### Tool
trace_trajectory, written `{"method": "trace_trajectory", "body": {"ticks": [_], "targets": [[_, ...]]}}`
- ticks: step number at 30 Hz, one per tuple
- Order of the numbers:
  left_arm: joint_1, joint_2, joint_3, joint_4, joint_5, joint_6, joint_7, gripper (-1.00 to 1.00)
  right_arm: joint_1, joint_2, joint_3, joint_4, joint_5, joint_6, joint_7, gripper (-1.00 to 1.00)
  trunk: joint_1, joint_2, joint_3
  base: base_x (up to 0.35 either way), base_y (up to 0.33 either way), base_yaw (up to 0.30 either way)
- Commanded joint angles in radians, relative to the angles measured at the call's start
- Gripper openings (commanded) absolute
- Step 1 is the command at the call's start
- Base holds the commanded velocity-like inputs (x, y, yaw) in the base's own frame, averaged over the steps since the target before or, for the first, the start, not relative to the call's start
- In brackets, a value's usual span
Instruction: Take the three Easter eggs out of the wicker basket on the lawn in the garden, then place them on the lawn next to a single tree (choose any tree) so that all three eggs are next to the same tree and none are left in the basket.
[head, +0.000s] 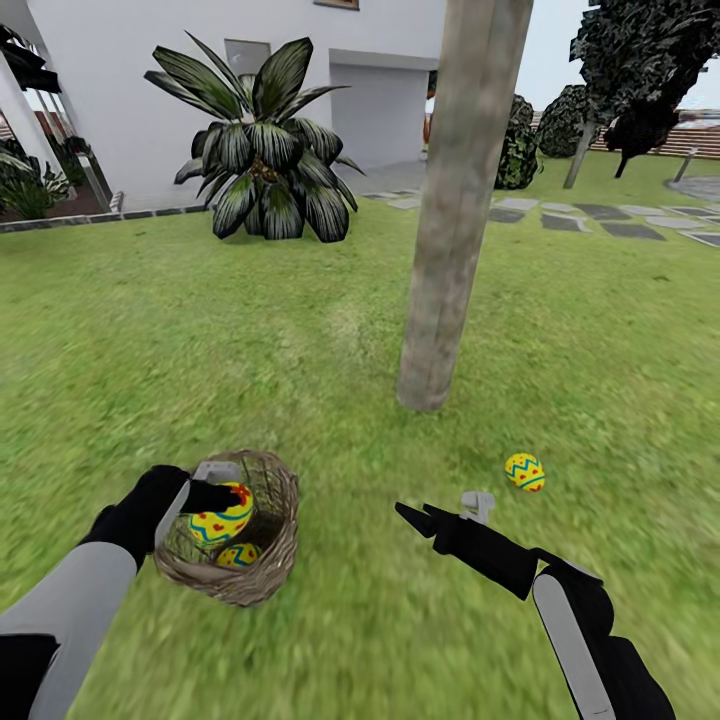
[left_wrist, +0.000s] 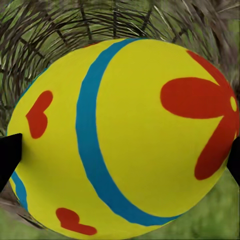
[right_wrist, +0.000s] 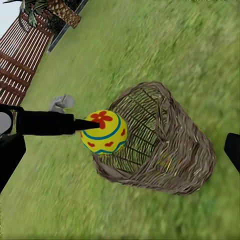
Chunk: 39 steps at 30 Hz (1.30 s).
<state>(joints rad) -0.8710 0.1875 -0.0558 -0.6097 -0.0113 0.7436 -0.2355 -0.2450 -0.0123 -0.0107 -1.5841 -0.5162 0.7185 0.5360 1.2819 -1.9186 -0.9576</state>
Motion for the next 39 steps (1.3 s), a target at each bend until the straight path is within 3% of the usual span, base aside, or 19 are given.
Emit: {"method": "trace_trajectory", "body": {"ticks": [1, 9, 17, 23, 26, 39], "targets": [[0.0, 0.001, -0.004, -0.02, -0.002, 0.011, -0.007, -1.0, -0.001, 0.0, -0.001, -0.001, -0.004, 0.007, 0.001, 1.0, -0.004, 0.007, 0.002, 0.0, 0.0, 0.0], [0.0, 0.001, -0.003, -0.123, -0.002, 0.039, -0.012, -1.0, -0.002, 0.0, 0.002, -0.001, -0.004, 0.007, 0.001, 1.0, -0.035, 0.063, 0.027, 0.0, 0.0, 0.0], [0.02, 0.003, -0.002, -0.386, -0.004, 0.12, -0.01, -1.0, -0.002, 0.0, 0.004, -0.001, -0.004, 0.007, 0.0, 1.0, -0.065, 0.119, 0.053, 0.0, 0.0, 0.0], [0.109, 0.001, -0.001, -0.622, -0.006, 0.155, -0.004, -1.0, -0.002, 0.0, 0.005, -0.001, -0.004, 0.003, 0.0, 1.0, -0.088, 0.161, 0.071, 0.0, 0.0, 0.0], [0.136, 0.001, -0.002, -0.693, -0.009, 0.169, -0.003, -1.0, -0.002, 0.0, 0.004, -0.001, -0.004, 0.0, 0.001, 1.0, -0.088, 0.161, 0.071, 0.0, 0.0, 0.0], [0.16, -0.007, -0.002, -0.747, -0.013, 0.171, 0.009, -1.0, -0.002, 0.0, 0.001, -0.001, -0.004, -0.002, 0.001, 1.0, -0.088, 0.161, 0.079, -0.015, -0.136, -0.158]]}}
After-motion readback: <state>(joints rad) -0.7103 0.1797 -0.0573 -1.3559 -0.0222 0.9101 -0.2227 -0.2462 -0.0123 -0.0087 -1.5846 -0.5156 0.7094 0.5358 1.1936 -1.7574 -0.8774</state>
